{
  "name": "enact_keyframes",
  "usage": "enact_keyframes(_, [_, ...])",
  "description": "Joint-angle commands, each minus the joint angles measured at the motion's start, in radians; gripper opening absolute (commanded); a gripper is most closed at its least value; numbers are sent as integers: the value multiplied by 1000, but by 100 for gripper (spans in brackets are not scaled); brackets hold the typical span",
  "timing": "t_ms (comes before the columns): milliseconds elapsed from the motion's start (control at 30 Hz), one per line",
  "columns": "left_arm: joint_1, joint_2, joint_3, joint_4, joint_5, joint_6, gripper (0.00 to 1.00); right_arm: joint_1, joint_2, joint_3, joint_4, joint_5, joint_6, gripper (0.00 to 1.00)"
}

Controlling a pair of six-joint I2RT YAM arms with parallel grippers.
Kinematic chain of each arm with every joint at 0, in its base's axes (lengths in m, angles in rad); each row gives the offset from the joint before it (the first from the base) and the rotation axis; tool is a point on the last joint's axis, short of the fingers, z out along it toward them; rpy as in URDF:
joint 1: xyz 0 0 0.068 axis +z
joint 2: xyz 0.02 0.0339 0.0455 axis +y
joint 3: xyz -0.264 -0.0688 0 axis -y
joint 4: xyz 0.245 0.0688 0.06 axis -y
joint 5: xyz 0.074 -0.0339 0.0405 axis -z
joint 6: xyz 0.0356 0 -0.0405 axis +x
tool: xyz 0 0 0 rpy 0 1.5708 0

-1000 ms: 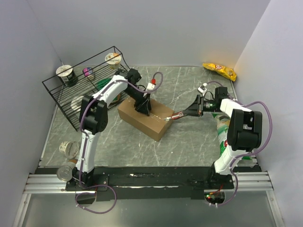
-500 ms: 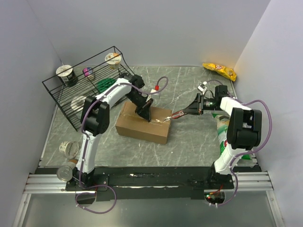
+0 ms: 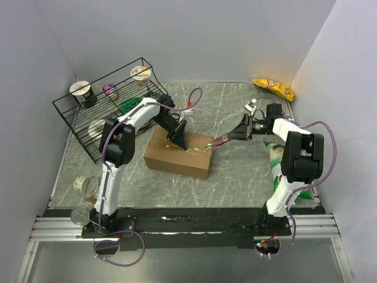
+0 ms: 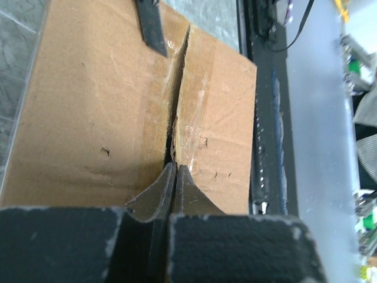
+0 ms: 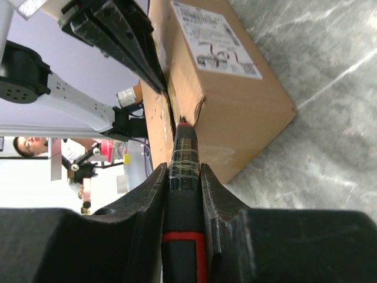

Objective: Unpack the express box
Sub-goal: Cut the express box at the center of the board.

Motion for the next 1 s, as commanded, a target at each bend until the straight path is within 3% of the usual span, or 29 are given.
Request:
enact_keyframes(0, [22,-59,-17,60,66,-78,1,8,37,58,125,115,-13,0])
enact_keyframes(233, [60,-71,6,261,62,-278,1,10,-38,-11,65,109,-26,0])
enact_keyframes(600, [83,-42,35,410,42,-419,1,-10,-175,-155,54,164,46,0])
enact_keyframes(667, [83,-42,29,428,40,-431,1,-31,-237,-197,106,151,124,0])
enact_keyframes(767, [83,-40,17,465,45,-471,1,-64,-387,-358,451,164,393,0])
enact_keyframes(967, [85,-30,27,526,51,-556,1,-45,-390,-375,432,256,413,0])
